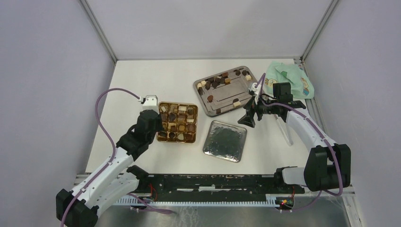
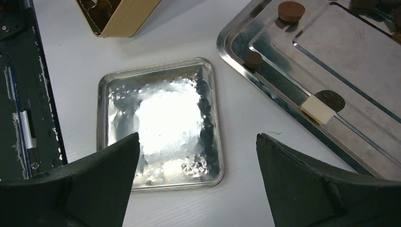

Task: Pack the chocolate
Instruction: Adjust the packing box at the center of the board, then pick up the box lid from the center of the board.

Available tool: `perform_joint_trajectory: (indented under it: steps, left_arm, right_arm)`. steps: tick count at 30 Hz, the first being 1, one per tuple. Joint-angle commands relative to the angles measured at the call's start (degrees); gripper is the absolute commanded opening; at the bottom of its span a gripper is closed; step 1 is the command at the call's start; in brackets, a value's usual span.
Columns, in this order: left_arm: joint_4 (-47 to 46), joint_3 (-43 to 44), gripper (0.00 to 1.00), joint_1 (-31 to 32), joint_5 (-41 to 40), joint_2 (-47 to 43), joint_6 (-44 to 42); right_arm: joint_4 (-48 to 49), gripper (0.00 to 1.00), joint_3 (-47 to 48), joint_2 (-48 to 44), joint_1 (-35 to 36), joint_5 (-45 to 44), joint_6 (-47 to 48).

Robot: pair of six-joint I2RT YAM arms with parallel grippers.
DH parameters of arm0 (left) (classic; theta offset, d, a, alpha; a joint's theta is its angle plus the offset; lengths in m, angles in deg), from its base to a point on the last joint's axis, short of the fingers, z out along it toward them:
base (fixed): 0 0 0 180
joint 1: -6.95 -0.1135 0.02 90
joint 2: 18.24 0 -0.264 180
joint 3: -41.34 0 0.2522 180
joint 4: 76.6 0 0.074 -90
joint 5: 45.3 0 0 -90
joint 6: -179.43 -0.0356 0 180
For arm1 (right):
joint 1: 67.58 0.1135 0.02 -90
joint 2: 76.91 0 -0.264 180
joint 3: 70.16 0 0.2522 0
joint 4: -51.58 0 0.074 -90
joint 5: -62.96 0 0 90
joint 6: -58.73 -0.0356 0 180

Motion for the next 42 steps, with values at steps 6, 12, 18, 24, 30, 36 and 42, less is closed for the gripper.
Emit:
perform_joint_trajectory:
  steps: [6, 12, 18, 24, 30, 36, 42]
  left_arm:
    - [-4.71, 2.62, 0.02, -3.05, -1.05, 11.57, 6.01]
    - [-8.83, 3.35, 0.02, -14.04, 13.63, 20.74, 7.41]
    - [-7.8, 8.7, 0.02, -15.89, 20.01, 31.41, 7.61]
    - [-3.33, 12.38, 0.5, -15.91, 15.14, 30.34, 9.46]
    - [1.47, 15.27, 0.81, -15.96, 15.93, 18.22, 9.18]
    - [-6.21, 9.79, 1.0, -15.91, 29.93, 4.67, 15.27]
    - [-17.11, 0.8, 1.0, -15.45, 46.03, -2.27, 23.07]
  right_arm:
    - [0.71, 0.98, 1.68, -0.19, 0.81, 1.38, 0.56]
    - [2.01, 0.98, 0.27, -0.27, 1.31, 0.98, -0.11]
    - [1.92, 0.98, -0.18, -0.82, 1.45, -0.88, 0.56]
    - [0.24, 0.98, -0.36, -1.86, 1.54, -2.69, 4.06]
    - [-2.13, 0.98, -3.32, -6.31, 2.6, -1.8, 17.74]
    - [-13.36, 0.98, -2.13, -2.92, 3.76, 6.49, 32.62]
    - [-13.96, 0.89, -4.04, -1.86, 17.39, -5.54, 32.38]
